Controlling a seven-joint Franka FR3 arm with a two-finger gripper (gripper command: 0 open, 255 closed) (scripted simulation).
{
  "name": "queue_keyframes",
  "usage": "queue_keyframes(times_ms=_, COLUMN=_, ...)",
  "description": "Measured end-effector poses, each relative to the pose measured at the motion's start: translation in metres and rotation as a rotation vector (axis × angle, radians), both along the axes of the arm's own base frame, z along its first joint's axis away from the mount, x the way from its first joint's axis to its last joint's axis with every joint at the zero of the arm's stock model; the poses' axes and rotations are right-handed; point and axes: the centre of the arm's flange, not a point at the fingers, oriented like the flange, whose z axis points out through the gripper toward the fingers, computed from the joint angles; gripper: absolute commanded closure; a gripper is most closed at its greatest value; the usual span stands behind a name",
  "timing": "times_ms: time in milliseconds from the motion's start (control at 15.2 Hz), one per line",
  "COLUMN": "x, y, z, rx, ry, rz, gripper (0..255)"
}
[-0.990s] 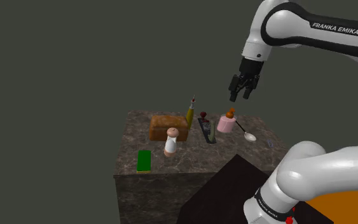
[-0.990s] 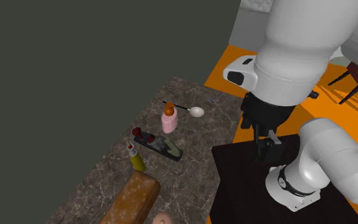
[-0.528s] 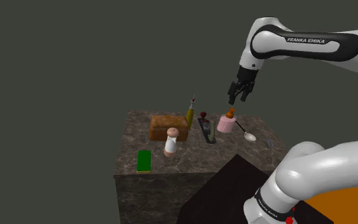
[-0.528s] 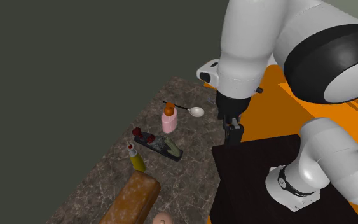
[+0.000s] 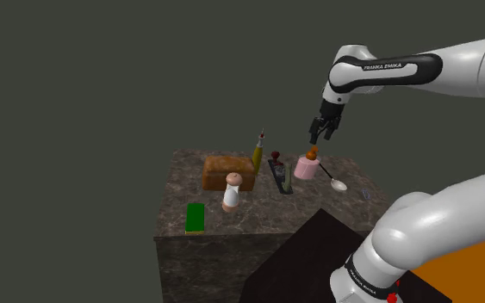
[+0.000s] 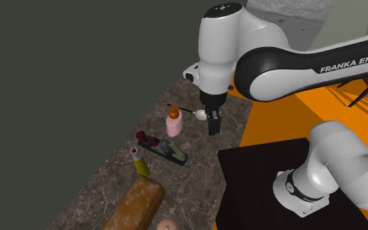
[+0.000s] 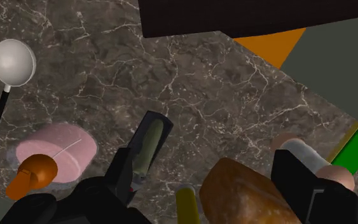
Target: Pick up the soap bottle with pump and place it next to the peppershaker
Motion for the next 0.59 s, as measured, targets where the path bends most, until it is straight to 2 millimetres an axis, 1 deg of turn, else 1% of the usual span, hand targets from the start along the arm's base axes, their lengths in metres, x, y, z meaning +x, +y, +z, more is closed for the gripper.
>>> queue_keyframes(times_ms=132, x=0.005, y=-0.018, z=-0.012, rx=-0.005, ry=-0.003, rz=0.004, gripper=0)
queue_keyframes(times_ms=264, x=0.017, y=-0.038, z=-0.025, rx=-0.009, ry=-0.006, rz=0.007, gripper=0)
queue_keyframes(times_ms=462, x=0.029, y=-0.070, z=-0.044, rx=-0.017, ry=-0.010, rz=0.012, gripper=0)
queue_keyframes(times_ms=594, x=0.034, y=-0.089, z=-0.059, rx=-0.021, ry=-0.012, rz=0.015, gripper=0)
